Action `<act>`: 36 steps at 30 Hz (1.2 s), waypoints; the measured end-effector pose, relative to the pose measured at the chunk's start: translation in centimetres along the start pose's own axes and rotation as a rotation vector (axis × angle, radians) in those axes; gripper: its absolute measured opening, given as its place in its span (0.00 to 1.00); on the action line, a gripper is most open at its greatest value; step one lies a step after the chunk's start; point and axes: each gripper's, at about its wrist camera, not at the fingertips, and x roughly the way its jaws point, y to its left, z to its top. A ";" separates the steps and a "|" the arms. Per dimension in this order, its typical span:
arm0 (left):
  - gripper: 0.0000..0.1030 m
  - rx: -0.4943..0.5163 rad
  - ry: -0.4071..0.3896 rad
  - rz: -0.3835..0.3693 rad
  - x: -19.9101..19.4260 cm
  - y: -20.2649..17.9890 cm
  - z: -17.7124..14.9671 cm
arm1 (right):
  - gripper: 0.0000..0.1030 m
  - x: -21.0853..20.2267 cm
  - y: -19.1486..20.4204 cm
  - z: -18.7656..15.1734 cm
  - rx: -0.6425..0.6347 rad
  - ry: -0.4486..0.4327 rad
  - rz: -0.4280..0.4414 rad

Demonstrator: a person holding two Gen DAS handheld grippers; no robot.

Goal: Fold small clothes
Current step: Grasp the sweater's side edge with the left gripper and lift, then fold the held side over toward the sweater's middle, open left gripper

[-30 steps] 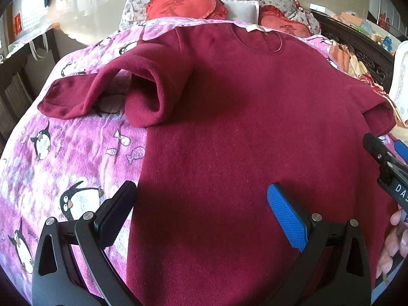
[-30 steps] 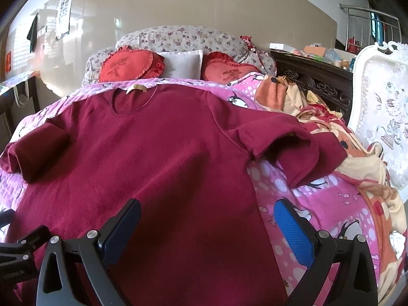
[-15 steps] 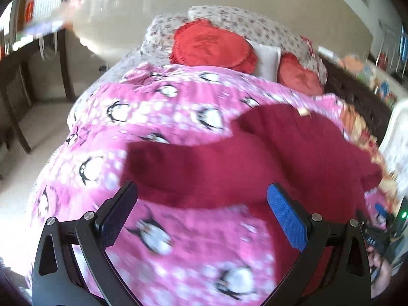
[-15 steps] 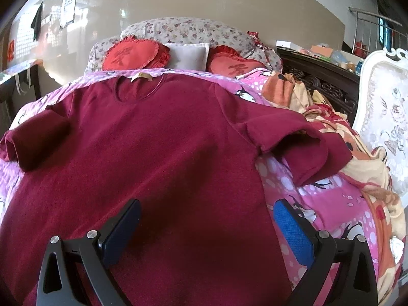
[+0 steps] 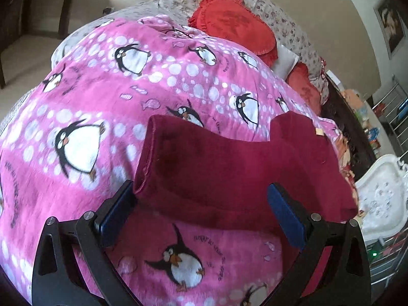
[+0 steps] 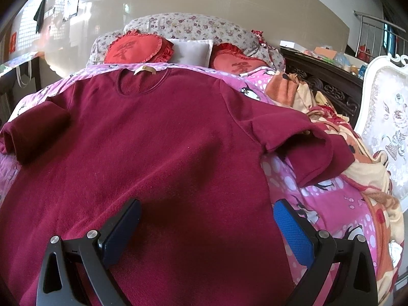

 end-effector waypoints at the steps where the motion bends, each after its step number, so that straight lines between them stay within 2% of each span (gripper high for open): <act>1: 0.99 0.003 -0.007 0.002 0.1 0.1 0.2 | 1.00 0.0 0.0 0.0 -0.001 0.000 -0.002; 3: 0.90 -0.001 -0.028 0.009 0.1 -0.1 0.6 | 1.00 -0.1 0.1 0.0 -0.005 0.000 -0.006; 4: 0.75 -0.009 -0.034 0.016 0.1 -0.1 0.7 | 1.00 0.0 0.2 0.0 -0.007 0.001 -0.009; 5: 0.54 -0.028 -0.030 0.012 0.3 0.2 0.9 | 1.00 0.0 0.2 0.0 -0.007 0.002 -0.009; 7: 0.33 -0.062 -0.007 0.030 0.9 0.6 1.1 | 1.00 0.1 0.2 0.0 -0.009 0.003 -0.010; 8: 0.24 -0.071 -0.005 0.056 1.1 0.8 1.1 | 1.00 0.1 0.2 0.0 -0.010 0.003 -0.010; 11: 0.10 -0.087 -0.019 0.110 1.1 1.1 1.0 | 1.00 0.1 0.3 -0.1 -0.011 0.003 -0.014; 15: 0.06 -0.067 -0.106 0.199 -1.3 0.4 1.2 | 1.00 0.2 0.4 -0.1 -0.014 0.008 -0.018; 20: 0.06 -0.073 -0.300 0.311 -8.3 1.1 3.0 | 1.00 0.3 0.4 -0.1 -0.016 0.007 -0.021; 25: 0.06 -0.066 -0.414 0.394 -13.4 2.6 4.9 | 1.00 0.3 0.4 -0.1 -0.016 0.008 -0.022; 31: 0.06 -0.078 -0.461 0.406 -14.9 3.0 5.2 | 1.00 0.3 0.4 -0.1 -0.017 0.009 -0.023; 34: 0.06 -0.058 -0.442 0.370 -13.9 2.0 4.7 | 1.00 0.3 0.4 -0.1 -0.016 0.009 -0.022; 36: 0.06 -0.030 -0.417 0.316 -12.8 0.7 4.1 | 1.00 0.3 0.4 -0.1 -0.017 0.008 -0.022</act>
